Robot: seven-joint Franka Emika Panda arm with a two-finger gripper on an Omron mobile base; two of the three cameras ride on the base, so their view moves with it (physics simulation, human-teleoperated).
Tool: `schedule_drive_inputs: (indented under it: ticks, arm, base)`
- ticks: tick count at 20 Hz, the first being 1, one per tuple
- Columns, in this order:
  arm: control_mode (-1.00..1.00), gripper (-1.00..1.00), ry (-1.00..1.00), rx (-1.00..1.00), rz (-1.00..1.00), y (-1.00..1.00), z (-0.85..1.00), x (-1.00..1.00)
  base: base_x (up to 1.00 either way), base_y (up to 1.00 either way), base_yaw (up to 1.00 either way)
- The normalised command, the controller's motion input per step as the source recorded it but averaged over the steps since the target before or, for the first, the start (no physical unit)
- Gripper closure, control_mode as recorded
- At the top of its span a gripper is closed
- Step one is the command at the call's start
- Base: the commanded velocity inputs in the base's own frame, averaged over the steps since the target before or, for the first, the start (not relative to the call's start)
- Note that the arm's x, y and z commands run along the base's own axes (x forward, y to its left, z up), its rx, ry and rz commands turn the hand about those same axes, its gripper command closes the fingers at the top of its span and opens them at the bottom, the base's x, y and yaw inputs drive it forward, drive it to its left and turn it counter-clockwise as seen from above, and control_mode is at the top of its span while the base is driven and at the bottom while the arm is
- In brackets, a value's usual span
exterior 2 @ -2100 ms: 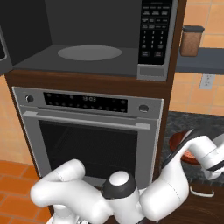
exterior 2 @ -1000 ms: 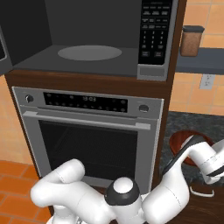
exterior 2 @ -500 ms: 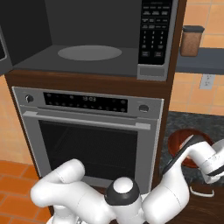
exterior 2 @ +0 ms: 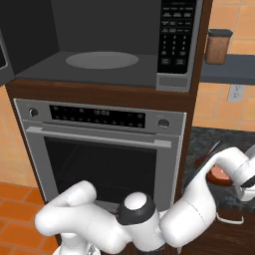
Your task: Open the microwave, place the bowl with waffle inside the microwave, then close the microwave door and turn it on.
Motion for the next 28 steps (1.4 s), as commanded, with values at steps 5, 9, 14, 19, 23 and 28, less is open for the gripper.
schedule_drive_inputs:
  ticks: [5, 9, 14, 19, 23, 28]
  arm:
    - [-1.0, 1.0, 0.14, 0.0, -0.2, -0.21, 0.58, -0.37]
    - [-1.0, 1.0, 0.11, 0.0, -0.28, -0.26, 0.58, -0.63]
    - [-1.0, 1.0, -0.04, 0.0, -0.22, 0.21, 0.62, -0.44]
    - [-1.0, 1.0, -0.18, 0.0, -0.09, 0.6, 0.18, -0.82]
    - [-1.0, 1.0, -0.2, 0.0, -0.06, 0.84, 0.17, -0.84]
    - [-1.0, 1.0, -0.2, 0.0, -0.06, 0.79, 0.41, -0.95]
  base:
    - [0.0, 0.0, 0.0]
    - [0.0, 0.0, 0.0]
    - [0.0, 0.0, 0.0]
    - [0.0, 0.0, 0.0]
    - [0.0, 0.0, 0.0]
    - [0.0, 0.0, 0.0]
